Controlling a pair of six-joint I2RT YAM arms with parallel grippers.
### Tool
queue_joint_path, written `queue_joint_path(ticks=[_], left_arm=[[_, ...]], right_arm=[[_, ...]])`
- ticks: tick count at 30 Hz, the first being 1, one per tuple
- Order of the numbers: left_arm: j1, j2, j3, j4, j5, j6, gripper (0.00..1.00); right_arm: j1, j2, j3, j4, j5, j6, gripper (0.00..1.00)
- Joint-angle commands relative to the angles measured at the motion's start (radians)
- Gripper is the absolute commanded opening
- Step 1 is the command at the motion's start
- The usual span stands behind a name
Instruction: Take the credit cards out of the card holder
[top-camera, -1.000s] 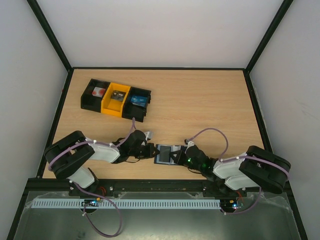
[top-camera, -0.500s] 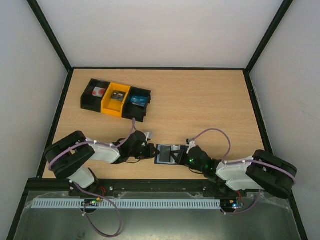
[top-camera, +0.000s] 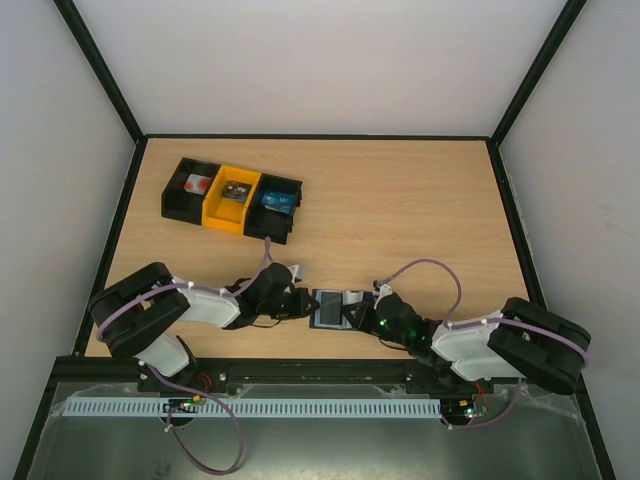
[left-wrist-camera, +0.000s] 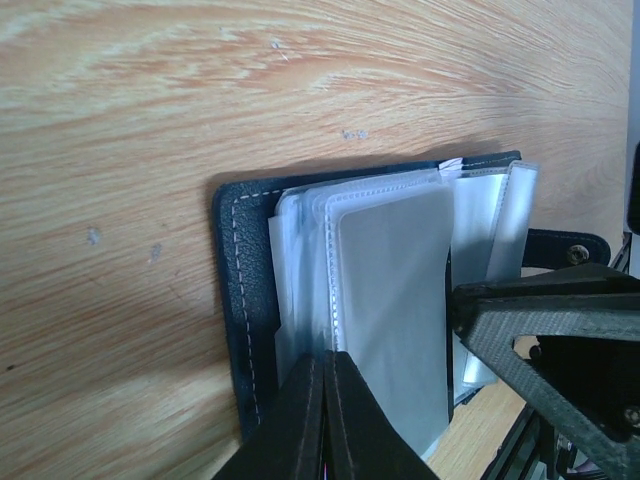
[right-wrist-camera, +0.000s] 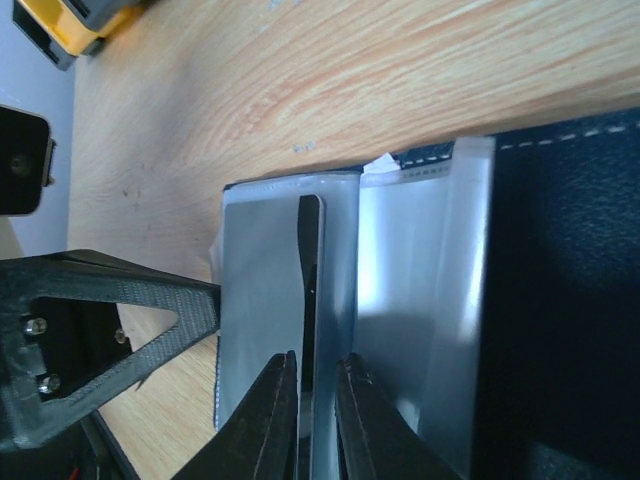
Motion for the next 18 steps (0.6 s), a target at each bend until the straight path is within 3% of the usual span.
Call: queue_joint_path(ticks=[1, 6, 10, 18], left_arm=[[-0.028, 0.037, -0.027, -0.085, -0.025, -0.009, 0.03], [-0.038, 0.050, -0.023, -0.091, -0.037, -0.012, 0.03], [-0.038, 0.064, -0.020, -0.100, -0.046, -0.009, 0.03], [-0.041, 0.053, 0.011, -0.220, -0.125, 0.028, 0.03]], right_arm=[[0.002, 0.052, -0.002, 0.040, -0.011, 0.011, 0.13], [0.000, 0.104, 0.013, 0.074, -0.031, -0.003, 0.12], [0.002, 0.120, 0.014, 0.103, -0.043, -0.008, 0.03], [0.001, 0.054, -0.024, 0.076, -0.007, -0.027, 0.02]])
